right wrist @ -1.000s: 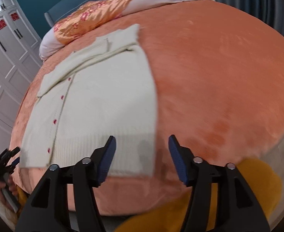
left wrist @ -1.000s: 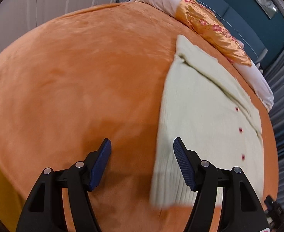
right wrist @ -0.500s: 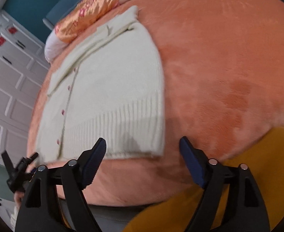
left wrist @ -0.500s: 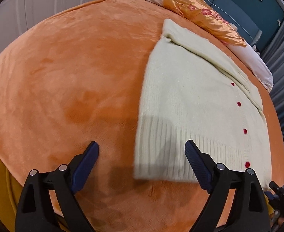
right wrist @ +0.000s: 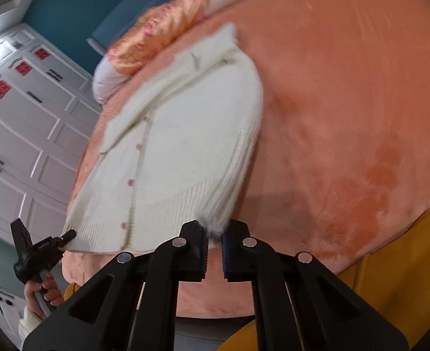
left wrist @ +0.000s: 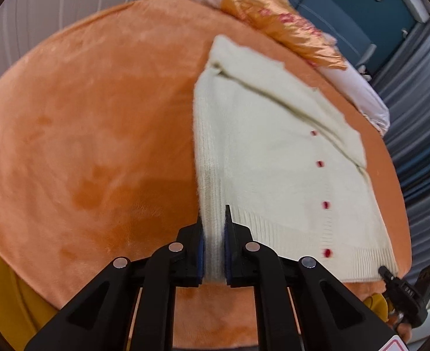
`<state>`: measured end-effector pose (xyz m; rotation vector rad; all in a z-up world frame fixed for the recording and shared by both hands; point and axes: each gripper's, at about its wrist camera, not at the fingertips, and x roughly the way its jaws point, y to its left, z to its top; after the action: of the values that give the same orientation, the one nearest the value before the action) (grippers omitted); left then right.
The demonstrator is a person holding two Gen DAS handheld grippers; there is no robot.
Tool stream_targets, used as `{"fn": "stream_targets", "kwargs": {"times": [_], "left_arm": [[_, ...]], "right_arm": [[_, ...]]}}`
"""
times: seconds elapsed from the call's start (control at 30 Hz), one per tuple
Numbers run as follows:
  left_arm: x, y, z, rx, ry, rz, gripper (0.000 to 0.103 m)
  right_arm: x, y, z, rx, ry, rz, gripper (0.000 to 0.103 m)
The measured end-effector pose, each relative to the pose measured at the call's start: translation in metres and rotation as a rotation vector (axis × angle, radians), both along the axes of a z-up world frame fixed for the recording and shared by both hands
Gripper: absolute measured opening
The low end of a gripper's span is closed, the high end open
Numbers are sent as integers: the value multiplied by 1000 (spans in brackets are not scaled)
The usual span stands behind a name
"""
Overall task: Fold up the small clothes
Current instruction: 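Grasp the ribbed hem with both grippers and fold it toward the collar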
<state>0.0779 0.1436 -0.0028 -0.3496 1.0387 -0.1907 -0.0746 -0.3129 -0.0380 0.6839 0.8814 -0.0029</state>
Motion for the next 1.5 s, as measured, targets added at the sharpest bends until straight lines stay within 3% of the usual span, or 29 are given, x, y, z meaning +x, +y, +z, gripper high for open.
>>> {"fn": "stream_targets", "kwargs": {"times": [0.17, 0.33, 0.4, 0.57, 0.63, 0.73, 0.83, 0.9, 0.93, 0.97, 1.0, 1.17, 1.3, 1.33, 1.37, 1.43, 1.5], "left_arm": [[-27, -1, 30, 23, -43, -61, 6], [-83, 7, 36, 83, -16, -163, 6], [-113, 11, 35, 127, 16, -217, 6], [-179, 28, 17, 119, 179, -290, 6], [-196, 28, 15, 122, 218, -308, 6], [-193, 22, 20, 133, 182, -309, 5], [-176, 20, 20, 131, 164, -280, 5], [-174, 22, 19, 139, 167, -270, 5], [-175, 23, 17, 145, 172, -267, 5], [-179, 22, 16, 147, 177, -264, 5], [-180, 21, 11, 147, 189, -259, 6], [-182, 22, 5, 139, 201, -238, 6], [-179, 25, 5, 131, 203, -228, 6], [-179, 25, 5, 129, 201, -226, 6], [-178, 24, 6, 128, 195, -224, 5], [-176, 24, 14, 120, 159, -215, 5], [-169, 24, 28, 117, 101, -201, 4]], "right_arm": [[-22, 7, 38, -95, -41, 77, 4], [-58, 18, 48, -196, 39, 214, 4], [-84, 29, 48, -241, 107, 311, 4], [-141, 47, 51, -266, 235, 442, 0], [-156, 52, 56, -245, 249, 458, 0], [-160, 52, 57, -238, 246, 445, 0], [-147, 39, 57, -234, 219, 332, 0], [-149, 28, 60, -232, 187, 266, 4], [-149, 24, 62, -236, 182, 238, 16], [-144, 17, 62, -228, 179, 221, 35], [-140, 15, 60, -220, 180, 214, 40], [-124, 24, 32, -126, 246, 241, 43], [-123, 31, 21, -135, 250, 231, 43], [-119, 32, 20, -130, 246, 219, 32], [-117, 31, 19, -121, 249, 210, 6], [-114, 31, 24, -106, 231, 192, 7], [-112, 37, 46, -147, 150, 192, 6]]}}
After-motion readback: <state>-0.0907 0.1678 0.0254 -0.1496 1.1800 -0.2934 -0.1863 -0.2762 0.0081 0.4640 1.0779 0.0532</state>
